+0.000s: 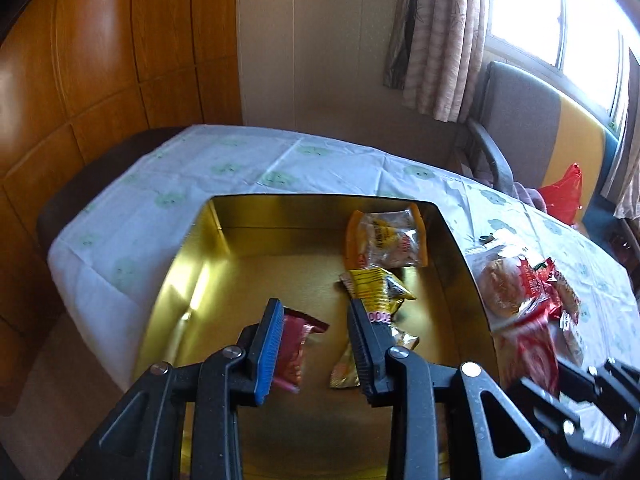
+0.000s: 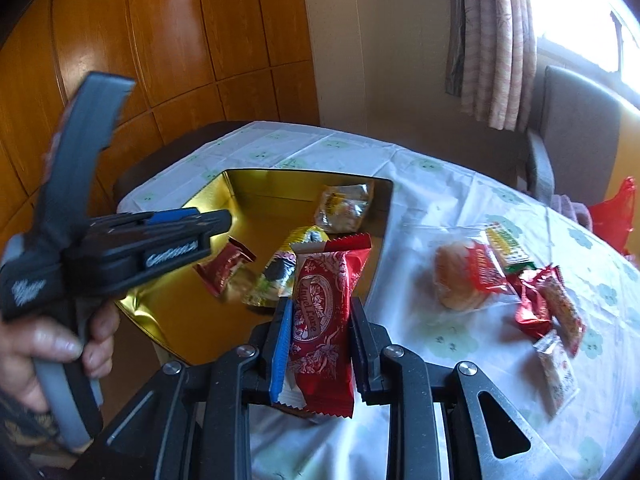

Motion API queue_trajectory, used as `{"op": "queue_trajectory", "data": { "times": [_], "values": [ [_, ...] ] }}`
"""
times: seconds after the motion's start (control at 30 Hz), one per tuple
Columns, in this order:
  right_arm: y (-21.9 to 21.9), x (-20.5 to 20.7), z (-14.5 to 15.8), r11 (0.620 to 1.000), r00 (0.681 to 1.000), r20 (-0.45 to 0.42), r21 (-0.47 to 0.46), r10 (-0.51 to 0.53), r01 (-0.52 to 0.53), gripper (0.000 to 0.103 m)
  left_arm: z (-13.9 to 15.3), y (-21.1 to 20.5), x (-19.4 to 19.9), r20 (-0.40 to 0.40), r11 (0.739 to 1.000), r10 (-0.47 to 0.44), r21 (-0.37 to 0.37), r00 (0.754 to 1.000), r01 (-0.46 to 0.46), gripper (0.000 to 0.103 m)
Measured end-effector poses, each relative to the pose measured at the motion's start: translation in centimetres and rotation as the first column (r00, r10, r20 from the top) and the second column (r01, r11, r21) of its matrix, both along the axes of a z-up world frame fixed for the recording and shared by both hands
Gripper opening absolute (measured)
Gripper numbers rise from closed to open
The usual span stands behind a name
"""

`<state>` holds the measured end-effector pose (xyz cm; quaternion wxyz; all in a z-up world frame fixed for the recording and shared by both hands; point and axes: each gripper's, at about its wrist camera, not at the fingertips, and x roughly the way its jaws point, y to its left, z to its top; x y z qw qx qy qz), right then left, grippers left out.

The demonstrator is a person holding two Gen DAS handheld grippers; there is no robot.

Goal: Organize snacks
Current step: 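Carry the yellow packet and red wafer bar over the tin with both grippers, then open both grippers to drop the yellow packet and red wafer bar into the tin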

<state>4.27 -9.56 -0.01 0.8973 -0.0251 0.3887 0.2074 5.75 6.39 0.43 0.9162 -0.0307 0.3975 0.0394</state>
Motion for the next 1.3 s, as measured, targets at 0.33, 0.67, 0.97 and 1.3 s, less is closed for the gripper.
{"op": "queue_trajectory", "data": {
  "times": [0.33, 0.67, 0.97, 1.3],
  "values": [
    [1.4, 1.6, -0.2, 0.999, 0.999, -0.048, 0.046, 0.007, -0.005, 0.027, 1.1, 0.9, -1.9, 0.033, 0.999, 0.016, 0.042, 0.999, -0.017, 0.033],
    [2.8, 2.5, -0.7, 0.998, 0.997, -0.078, 0.066, 0.012, -0.007, 0.028, 1.5, 1.4, -2.9, 0.05, 0.997, 0.024, 0.066, 0.998, -0.027, 0.033],
    [3.2, 3.2, -2.5, 0.999, 0.995, -0.102, 0.034, 0.0, 0.003, 0.045, 1.4, 1.2, -3.2, 0.051, 0.997, 0.019, 0.074, 0.998, -0.023, 0.033],
    [2.0, 1.9, -2.1, 0.999, 0.997, -0.057, 0.003, -0.043, 0.043, 0.045, 1.5, 0.7, -3.4, 0.053, 0.996, 0.009, 0.083, 0.999, -0.014, 0.033]
  ]
}}
